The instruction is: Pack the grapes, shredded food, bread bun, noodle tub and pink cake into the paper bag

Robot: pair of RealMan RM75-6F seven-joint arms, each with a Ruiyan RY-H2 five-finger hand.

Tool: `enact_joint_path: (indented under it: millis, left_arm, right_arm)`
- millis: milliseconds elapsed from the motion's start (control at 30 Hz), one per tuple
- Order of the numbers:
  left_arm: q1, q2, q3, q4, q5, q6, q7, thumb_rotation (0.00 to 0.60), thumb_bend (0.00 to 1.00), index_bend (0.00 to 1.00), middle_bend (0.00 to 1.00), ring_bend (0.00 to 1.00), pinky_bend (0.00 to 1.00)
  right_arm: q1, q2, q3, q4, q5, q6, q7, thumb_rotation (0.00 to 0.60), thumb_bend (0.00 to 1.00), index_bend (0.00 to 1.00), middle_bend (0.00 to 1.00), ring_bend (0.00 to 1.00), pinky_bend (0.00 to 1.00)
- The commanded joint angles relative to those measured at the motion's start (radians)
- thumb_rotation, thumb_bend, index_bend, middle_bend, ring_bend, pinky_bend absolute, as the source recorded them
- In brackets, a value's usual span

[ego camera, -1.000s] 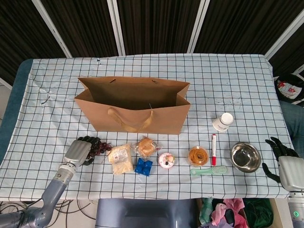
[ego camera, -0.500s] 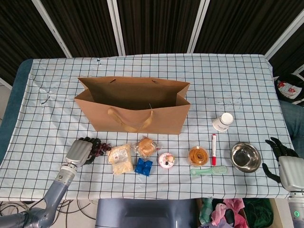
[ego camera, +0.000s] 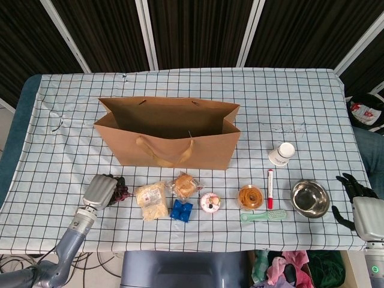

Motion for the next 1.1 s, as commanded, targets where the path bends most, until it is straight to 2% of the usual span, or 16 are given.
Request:
enact_joint_path:
  millis: [33, 267, 400, 533, 600, 633, 733, 900, 1100]
  left_arm:
    - [0.004, 0.015, -0.001, -0.027, 0.012, 0.012, -0.014, 0.6, 0.51, 0.58, 0.65, 0.54, 0.62]
    - [0.015, 0.118, 0.001, -0.171, 0.021, 0.034, 0.024, 0.6, 0.51, 0.6, 0.67, 0.56, 0.63]
    - [0.019, 0.211, -0.011, -0.308, 0.034, 0.061, 0.064, 0.6, 0.51, 0.6, 0.67, 0.56, 0.63]
    - [0.021, 0.295, -0.033, -0.451, 0.09, 0.122, 0.127, 0.6, 0.51, 0.6, 0.67, 0.56, 0.63]
    - [0.01, 0.362, -0.074, -0.583, 0.129, 0.156, 0.155, 0.6, 0.51, 0.6, 0.67, 0.56, 0.63]
    - [-0.001, 0.405, -0.098, -0.661, 0.115, 0.149, 0.162, 0.6, 0.51, 0.6, 0.67, 0.56, 0.63]
    - [-0.036, 0.49, -0.169, -0.79, 0.048, 0.126, 0.178, 0.6, 0.51, 0.6, 0.67, 0.56, 0.63]
    - [-0.095, 0.545, -0.273, -0.882, -0.041, 0.121, 0.218, 0.6, 0.51, 0.59, 0.65, 0.56, 0.63]
    - [-0.184, 0.547, -0.383, -0.917, -0.158, 0.141, 0.314, 0.6, 0.51, 0.58, 0.64, 0.56, 0.63]
  right_arm:
    - [0.001, 0.0, -0.001, 0.0, 0.001, -0.004, 0.001, 0.6, 0.29, 0.16, 0.11, 0.24, 0.27]
    - [-0.001, 0.006, -0.001, -0.004, 0.008, -0.008, 0.007, 0.6, 0.29, 0.16, 0.11, 0.24, 0.27]
    - [-0.003, 0.01, -0.001, -0.008, 0.009, -0.005, 0.01, 0.6, 0.29, 0.16, 0.11, 0.24, 0.27]
    - [-0.003, 0.009, -0.001, -0.008, 0.012, -0.008, 0.008, 0.6, 0.29, 0.16, 0.11, 0.24, 0.27]
    - [-0.004, 0.009, -0.001, -0.009, 0.015, -0.008, 0.006, 0.6, 0.29, 0.16, 0.11, 0.24, 0.27]
    - [-0.005, 0.01, 0.0, -0.009, 0.017, -0.007, 0.008, 0.6, 0.29, 0.16, 0.11, 0.24, 0.27]
    - [-0.008, 0.011, 0.005, -0.006, 0.028, -0.005, 0.014, 0.6, 0.29, 0.16, 0.11, 0.24, 0.27]
    - [-0.011, 0.013, 0.011, 0.004, 0.045, -0.009, 0.026, 0.6, 0.29, 0.16, 0.11, 0.24, 0.27]
    - [-0.012, 0.013, 0.014, 0.014, 0.057, -0.013, 0.029, 0.6, 0.29, 0.16, 0.11, 0.24, 0.27]
